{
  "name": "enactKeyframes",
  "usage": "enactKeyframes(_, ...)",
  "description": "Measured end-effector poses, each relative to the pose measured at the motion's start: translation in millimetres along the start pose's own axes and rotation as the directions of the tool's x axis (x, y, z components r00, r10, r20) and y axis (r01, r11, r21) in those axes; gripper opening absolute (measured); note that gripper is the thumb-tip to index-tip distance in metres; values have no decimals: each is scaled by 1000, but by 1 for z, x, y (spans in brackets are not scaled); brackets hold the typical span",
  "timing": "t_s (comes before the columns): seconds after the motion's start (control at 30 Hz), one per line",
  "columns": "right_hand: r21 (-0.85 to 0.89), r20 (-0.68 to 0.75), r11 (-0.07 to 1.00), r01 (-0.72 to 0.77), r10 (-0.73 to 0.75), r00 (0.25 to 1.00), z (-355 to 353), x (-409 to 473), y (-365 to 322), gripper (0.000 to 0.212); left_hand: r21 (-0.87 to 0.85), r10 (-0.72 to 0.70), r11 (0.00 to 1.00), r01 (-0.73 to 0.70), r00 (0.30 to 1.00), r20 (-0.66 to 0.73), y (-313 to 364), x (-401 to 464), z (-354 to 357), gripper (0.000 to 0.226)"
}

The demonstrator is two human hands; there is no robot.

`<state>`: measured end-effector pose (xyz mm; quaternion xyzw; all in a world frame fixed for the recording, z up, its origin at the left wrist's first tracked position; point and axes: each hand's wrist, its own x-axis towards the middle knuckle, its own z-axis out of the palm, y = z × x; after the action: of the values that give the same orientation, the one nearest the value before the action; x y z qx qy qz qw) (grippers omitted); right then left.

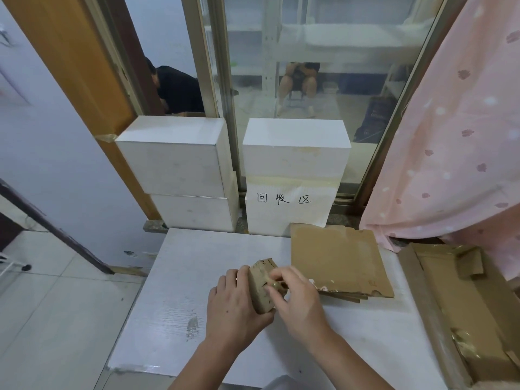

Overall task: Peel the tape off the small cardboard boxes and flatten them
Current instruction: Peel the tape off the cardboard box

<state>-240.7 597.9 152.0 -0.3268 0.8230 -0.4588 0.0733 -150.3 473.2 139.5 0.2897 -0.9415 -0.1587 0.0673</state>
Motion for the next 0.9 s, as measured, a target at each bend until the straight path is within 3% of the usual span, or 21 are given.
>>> enactKeyframes(0.17, 16, 2, 999, -35, 35, 999, 7, 2, -5, 24, -14, 2, 1000, -2, 1000, 1, -9, -3, -4, 85)
enactKeyframes(0.4, 166, 29, 982, -95, 92, 995, 19, -6, -12, 27, -48, 18, 999, -19, 1000, -20, -26, -12, -1, 85)
enactKeyframes(0.63, 84, -3, 992, -90, 91, 996, 39, -19, -14, 19, -125, 59, 990, -61, 998, -20, -43, -23, 9, 91)
enactKeyframes(0.9, 60, 11, 978, -200, 199, 980, 44, -43, -20, 8, -229, 102, 969, -96, 995, 15, -49, -35, 20, 87)
